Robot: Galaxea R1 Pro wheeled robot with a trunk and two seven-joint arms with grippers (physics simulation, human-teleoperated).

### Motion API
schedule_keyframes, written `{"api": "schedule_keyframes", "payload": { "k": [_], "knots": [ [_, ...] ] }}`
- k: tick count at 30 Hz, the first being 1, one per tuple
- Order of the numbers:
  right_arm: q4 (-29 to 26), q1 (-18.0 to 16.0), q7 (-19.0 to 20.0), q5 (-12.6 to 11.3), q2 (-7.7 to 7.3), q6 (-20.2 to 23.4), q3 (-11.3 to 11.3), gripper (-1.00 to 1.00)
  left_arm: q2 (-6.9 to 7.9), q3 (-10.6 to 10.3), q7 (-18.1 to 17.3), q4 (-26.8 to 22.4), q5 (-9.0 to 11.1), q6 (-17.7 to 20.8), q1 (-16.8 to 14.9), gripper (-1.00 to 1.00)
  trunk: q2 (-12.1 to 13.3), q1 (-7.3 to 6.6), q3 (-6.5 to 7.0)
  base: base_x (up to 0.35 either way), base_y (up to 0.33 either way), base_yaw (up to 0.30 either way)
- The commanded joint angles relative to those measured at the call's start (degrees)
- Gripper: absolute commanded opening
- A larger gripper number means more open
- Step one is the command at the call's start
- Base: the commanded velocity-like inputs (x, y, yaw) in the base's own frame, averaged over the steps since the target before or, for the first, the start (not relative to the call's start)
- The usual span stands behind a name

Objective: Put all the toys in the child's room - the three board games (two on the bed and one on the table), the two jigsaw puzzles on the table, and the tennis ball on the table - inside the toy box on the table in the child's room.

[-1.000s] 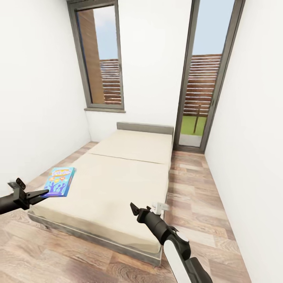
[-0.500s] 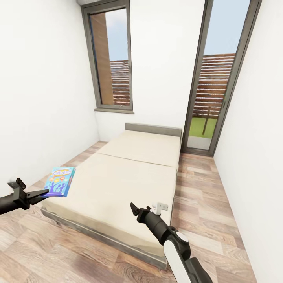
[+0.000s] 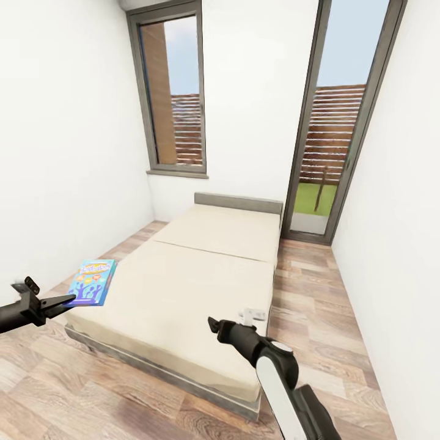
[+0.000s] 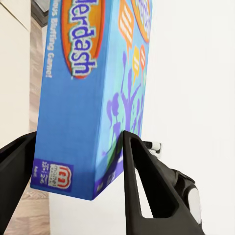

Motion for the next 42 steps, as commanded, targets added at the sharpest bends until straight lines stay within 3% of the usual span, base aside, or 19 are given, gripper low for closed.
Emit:
{"api": "schedule_keyframes", "payload": {
  "k": [1,13,42],
  "knots": [
    [-0.4,-0.1,-1.1,-0.7,0.00,0.5,0.0,1.00,0.04,-0.2,-0.3,0.0,0.0,0.6,0.0,-1.00,0.4,-0.22,0.12,0.000,0.000,0.000],
    [-1.6,0.1,-3.1,-1.6,-0.10,2.0,0.4,1.00,0.04,-0.1,-0.3,0.0,0.0,0.6,0.0,-1.00,5.2,-2.86,2.27,0.000,0.000,0.026],
    [-1.6,0.1,-3.2,-1.5,0.00,2.2,0.9,1.00,-0.12,-0.2,-0.3,-0.4,0.1,-0.5,0.0,-1.00,16.8,-9.23,7.48,0.000,0.000,0.276]
  ]
}}
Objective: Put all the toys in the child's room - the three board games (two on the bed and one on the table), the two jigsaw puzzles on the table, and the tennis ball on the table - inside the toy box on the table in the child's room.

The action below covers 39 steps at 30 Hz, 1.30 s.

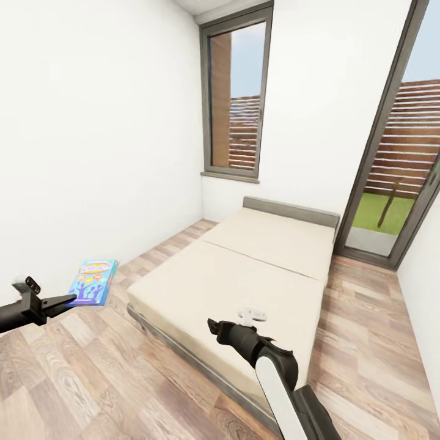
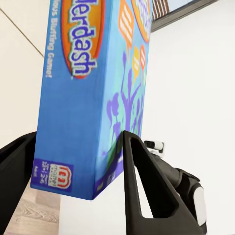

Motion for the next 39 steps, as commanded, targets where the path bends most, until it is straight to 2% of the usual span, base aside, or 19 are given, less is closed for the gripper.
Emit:
{"api": "schedule_keyframes", "payload": {
  "k": [1,13,32,39],
  "knots": [
    [-0.1,0.0,-0.6,-0.6,0.00,0.1,0.0,1.00,0.01,-0.1,-0.3,0.0,0.1,0.6,-0.1,-1.00,0.4,-0.22,0.11,0.000,0.000,0.285],
    [0.0,0.0,-0.5,-0.6,0.00,0.2,0.0,1.00,-0.79,-0.1,-0.3,0.0,-0.2,0.4,-0.1,-1.00,5.2,-2.86,2.27,0.000,0.000,0.284],
    [0.0,0.0,-0.4,-0.6,0.00,0.3,0.0,1.00,-1.02,-0.3,-0.3,0.0,-0.5,0.4,-0.1,-1.00,12.8,-7.03,5.65,0.000,0.000,0.284],
    [0.1,0.0,-0.4,-0.7,0.00,0.2,0.0,1.00,-1.69,-0.3,-0.3,0.0,-0.6,0.4,-0.1,-1.00,15.6,-8.57,6.76,0.000,0.000,0.284]
  ]
}}
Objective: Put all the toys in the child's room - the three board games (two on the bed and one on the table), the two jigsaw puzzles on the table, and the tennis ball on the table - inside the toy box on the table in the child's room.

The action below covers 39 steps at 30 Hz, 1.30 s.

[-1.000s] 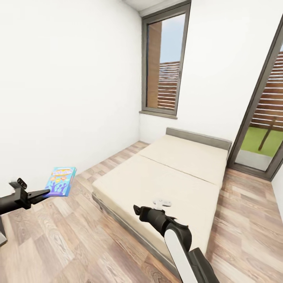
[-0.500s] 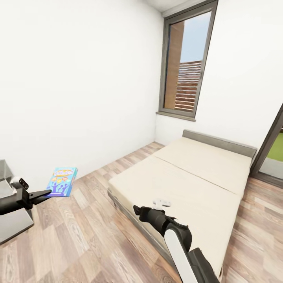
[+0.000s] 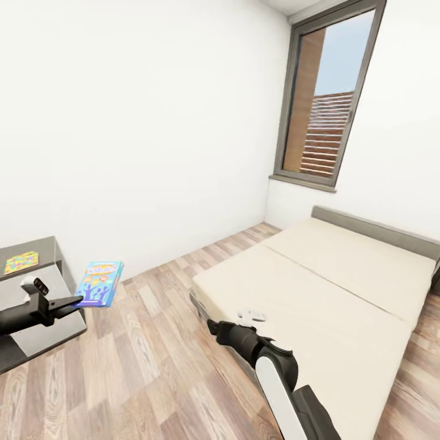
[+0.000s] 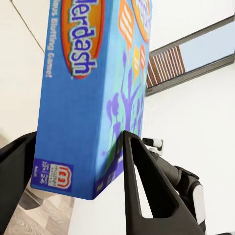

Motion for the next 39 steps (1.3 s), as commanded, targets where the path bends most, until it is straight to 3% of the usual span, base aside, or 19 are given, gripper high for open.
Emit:
{"api": "schedule_keyframes", "payload": {
  "k": [1,39],
  "knots": [
    [-0.1,0.0,-0.6,-0.6,0.00,0.1,0.0,1.00,0.02,-0.1,-0.3,0.0,0.2,0.6,-0.1,-1.00,0.3,-0.21,0.07,0.000,0.000,0.284],
    [0.2,0.0,-0.6,-0.4,0.00,-0.2,0.0,1.00,-0.17,-0.1,-0.3,0.0,0.2,0.3,-0.1,-1.00,15.6,-8.56,6.05,0.000,0.000,0.284]
  ]
}}
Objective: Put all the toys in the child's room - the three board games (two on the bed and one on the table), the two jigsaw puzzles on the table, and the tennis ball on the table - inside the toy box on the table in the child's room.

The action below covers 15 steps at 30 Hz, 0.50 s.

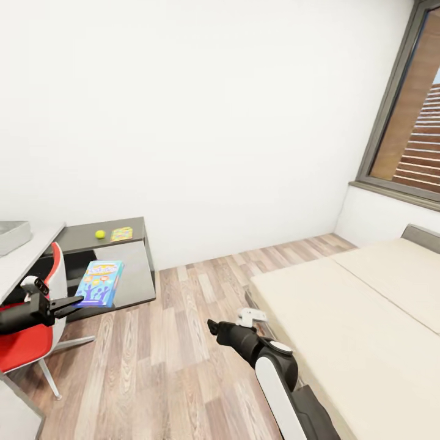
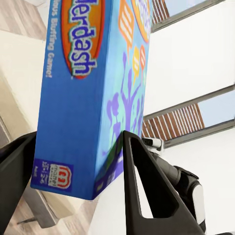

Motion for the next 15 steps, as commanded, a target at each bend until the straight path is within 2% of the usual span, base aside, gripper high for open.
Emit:
{"api": "schedule_keyframes", "payload": {
  "k": [1,9,15],
  "knots": [
    [-0.1,-0.1,-0.6,-0.6,0.00,0.1,0.0,1.00,0.03,-0.1,-0.3,0.0,0.2,0.6,-0.1,-1.00,0.3,-0.19,0.04,0.000,0.000,0.284],
    [-0.1,-0.1,-0.6,-0.5,0.00,0.1,0.1,1.00,-0.04,-0.2,-0.3,0.0,0.2,-0.4,-0.1,-1.00,3.5,-1.95,1.29,0.000,0.000,0.284],
    [-0.1,-0.1,-0.5,-0.5,0.00,0.1,0.1,1.00,-0.16,0.1,-0.3,0.0,0.2,-0.8,-0.1,-1.00,3.5,-1.95,1.26,0.000,0.000,0.284]
  ]
}}
